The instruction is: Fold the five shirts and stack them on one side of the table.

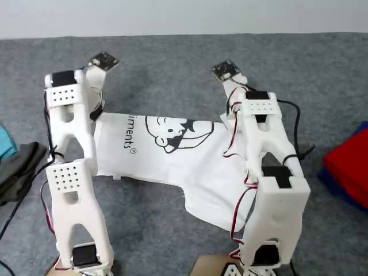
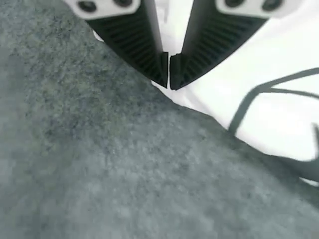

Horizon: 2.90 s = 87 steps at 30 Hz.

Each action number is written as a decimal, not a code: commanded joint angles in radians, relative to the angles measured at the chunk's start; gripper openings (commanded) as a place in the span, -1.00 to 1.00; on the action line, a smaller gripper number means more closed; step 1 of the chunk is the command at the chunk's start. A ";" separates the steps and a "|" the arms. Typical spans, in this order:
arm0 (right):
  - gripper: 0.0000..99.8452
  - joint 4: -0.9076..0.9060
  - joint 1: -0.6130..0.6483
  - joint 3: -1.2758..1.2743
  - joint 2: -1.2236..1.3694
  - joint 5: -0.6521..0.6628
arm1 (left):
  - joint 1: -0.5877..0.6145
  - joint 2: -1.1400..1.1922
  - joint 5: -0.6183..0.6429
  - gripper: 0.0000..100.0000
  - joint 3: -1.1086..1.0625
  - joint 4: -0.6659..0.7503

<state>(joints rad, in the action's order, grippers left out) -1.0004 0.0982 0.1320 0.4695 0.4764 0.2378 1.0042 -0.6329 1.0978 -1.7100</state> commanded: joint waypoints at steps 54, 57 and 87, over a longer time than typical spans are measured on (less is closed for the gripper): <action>-0.98 -0.340 -0.860 -0.126 -1.454 -0.018 | -1.023 -0.692 0.321 -0.75 -0.889 -0.026; -0.98 -0.340 -0.858 -0.161 -1.489 -0.009 | -1.048 -0.684 0.321 -0.74 -0.935 -0.011; -0.98 -0.404 -0.857 -0.193 -1.592 0.064 | -1.142 -1.191 0.341 -0.69 -1.632 0.479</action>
<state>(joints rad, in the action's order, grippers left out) -1.4024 -0.7503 -0.0660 -1.1201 0.5332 -0.9099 -0.1250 -0.3046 -0.4933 -1.3050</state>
